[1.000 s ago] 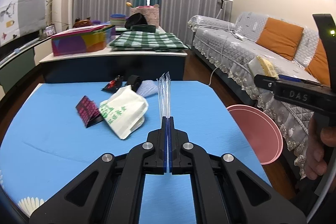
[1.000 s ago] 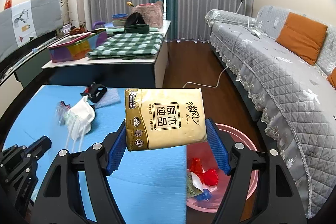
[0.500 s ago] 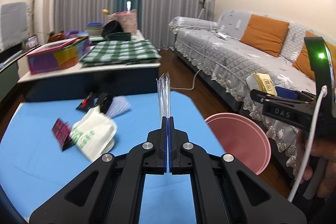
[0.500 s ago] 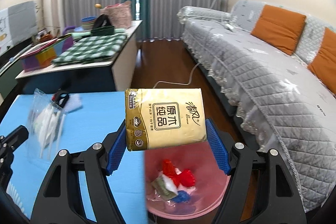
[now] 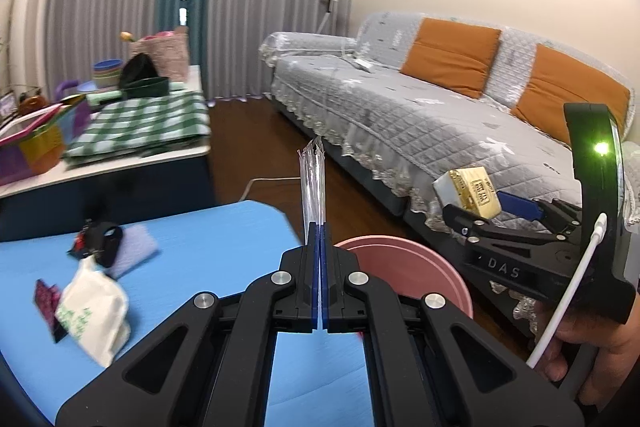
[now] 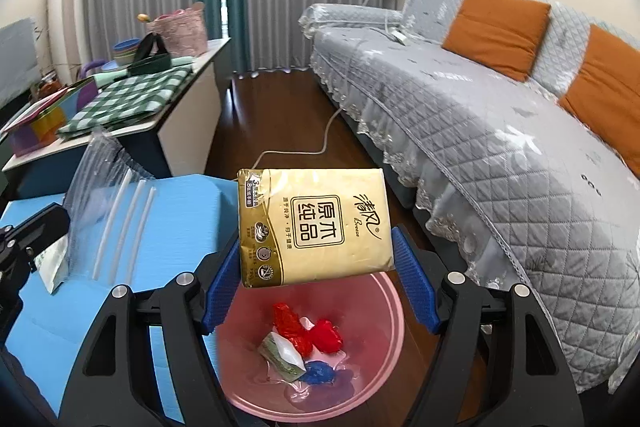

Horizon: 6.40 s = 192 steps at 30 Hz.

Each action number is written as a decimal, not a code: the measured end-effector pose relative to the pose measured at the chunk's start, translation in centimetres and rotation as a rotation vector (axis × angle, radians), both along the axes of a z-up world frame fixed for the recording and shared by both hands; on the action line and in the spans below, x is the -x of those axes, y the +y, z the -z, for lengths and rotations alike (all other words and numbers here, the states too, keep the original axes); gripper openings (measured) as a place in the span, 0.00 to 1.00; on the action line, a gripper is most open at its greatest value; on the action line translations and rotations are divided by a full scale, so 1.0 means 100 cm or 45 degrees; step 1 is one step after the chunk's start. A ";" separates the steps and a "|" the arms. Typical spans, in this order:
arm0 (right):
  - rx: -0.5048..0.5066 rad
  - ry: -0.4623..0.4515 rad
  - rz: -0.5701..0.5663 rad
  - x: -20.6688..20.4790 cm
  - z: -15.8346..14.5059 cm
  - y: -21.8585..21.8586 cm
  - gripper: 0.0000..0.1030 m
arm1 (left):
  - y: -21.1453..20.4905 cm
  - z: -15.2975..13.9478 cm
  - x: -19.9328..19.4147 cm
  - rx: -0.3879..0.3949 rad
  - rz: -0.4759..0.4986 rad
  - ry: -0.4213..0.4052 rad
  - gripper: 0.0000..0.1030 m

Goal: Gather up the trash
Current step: 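Carry the yellow tissue pack over the pink bin with the right gripper, then open the right gripper over the bin while the left gripper releases the clear strip, then move both grippers back over the table toward the white bag and magenta packet, then grasp the white green-printed bag with the right gripper while the left grasps the magenta packet, then carry the white bag and magenta packet over the pink bin with both grippers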

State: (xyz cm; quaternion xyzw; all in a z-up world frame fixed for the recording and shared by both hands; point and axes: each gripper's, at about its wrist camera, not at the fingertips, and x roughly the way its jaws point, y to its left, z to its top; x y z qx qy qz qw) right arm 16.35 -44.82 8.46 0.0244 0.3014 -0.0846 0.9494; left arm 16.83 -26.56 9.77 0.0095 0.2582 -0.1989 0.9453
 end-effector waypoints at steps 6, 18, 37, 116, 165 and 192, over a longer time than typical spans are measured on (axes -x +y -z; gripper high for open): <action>-0.035 0.016 0.056 -0.003 0.007 -0.019 0.69 | -0.022 0.009 -0.016 -0.009 0.057 0.028 0.00; -0.063 0.043 0.106 -0.010 0.018 -0.036 0.70 | -0.052 0.029 -0.038 -0.024 0.118 0.087 0.00; -0.045 0.013 0.096 -0.013 0.008 -0.018 0.82 | -0.029 0.043 -0.033 0.030 0.072 0.163 0.13; -0.484 0.271 -0.825 -0.094 0.095 0.281 0.62 | 0.269 0.114 -0.042 -0.092 -0.698 0.385 0.27; -0.229 -0.098 -0.783 0.010 -0.025 0.204 0.00 | 0.220 0.053 0.047 0.002 -0.615 0.241 0.01; -0.181 -0.097 -0.509 0.002 -0.017 0.124 0.00 | 0.153 0.036 0.039 -0.030 -0.466 0.186 0.01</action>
